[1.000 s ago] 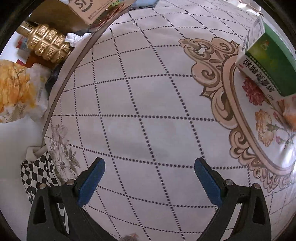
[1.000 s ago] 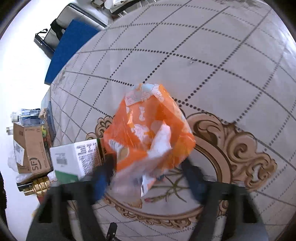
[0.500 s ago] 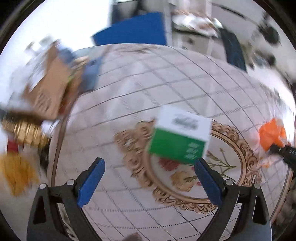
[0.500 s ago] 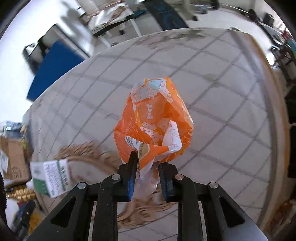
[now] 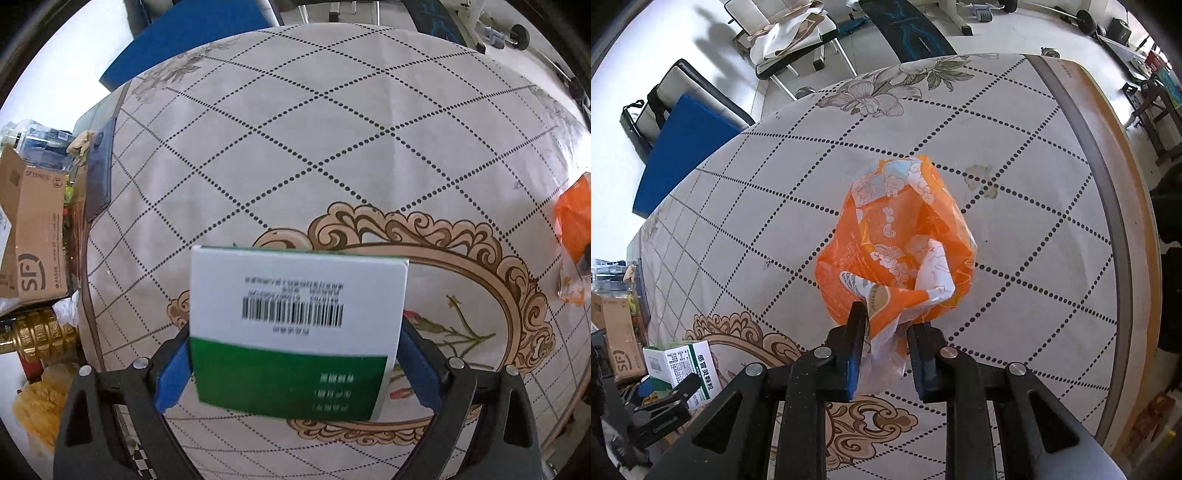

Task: Collect trash
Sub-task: 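Carry both items over the bin and open both tools to drop them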

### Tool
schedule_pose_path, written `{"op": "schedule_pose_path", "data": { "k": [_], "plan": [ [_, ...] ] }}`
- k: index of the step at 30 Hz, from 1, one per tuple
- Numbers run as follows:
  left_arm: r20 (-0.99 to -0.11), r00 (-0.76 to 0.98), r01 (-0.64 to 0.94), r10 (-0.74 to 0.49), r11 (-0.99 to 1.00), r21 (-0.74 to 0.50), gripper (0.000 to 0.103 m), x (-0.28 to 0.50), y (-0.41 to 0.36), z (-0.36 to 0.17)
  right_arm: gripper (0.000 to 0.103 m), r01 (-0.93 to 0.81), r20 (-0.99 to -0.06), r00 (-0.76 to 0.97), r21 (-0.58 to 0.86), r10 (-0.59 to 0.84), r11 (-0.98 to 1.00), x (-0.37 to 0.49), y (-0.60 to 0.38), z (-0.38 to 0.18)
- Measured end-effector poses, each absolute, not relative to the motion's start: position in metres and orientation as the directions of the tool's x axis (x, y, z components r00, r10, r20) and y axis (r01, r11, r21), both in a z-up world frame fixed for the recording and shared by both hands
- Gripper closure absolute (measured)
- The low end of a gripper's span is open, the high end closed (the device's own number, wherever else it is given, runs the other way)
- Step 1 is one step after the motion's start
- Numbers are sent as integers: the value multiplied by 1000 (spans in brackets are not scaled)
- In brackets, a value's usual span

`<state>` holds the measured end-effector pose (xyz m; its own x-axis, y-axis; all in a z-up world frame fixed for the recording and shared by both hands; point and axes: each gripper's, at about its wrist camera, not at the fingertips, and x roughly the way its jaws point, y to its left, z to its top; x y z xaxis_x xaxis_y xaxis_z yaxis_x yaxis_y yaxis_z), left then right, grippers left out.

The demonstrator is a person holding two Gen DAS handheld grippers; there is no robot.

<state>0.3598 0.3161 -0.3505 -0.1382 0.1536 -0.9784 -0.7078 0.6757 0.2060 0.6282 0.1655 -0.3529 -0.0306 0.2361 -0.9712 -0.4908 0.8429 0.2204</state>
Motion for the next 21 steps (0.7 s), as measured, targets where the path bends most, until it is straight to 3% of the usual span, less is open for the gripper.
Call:
{"op": "schedule_pose_path", "data": {
  "k": [2, 21],
  "plan": [
    [-979, -120, -711, 166, 674, 201, 16, 360, 316, -348, 79, -494, -971, -29, 220, 237, 841, 629, 162, -352],
    [-957, 68, -755, 281, 641, 135, 17, 316, 266, -278, 80, -565, -954, 17, 238, 300, 790, 562, 120, -311]
  ]
}}
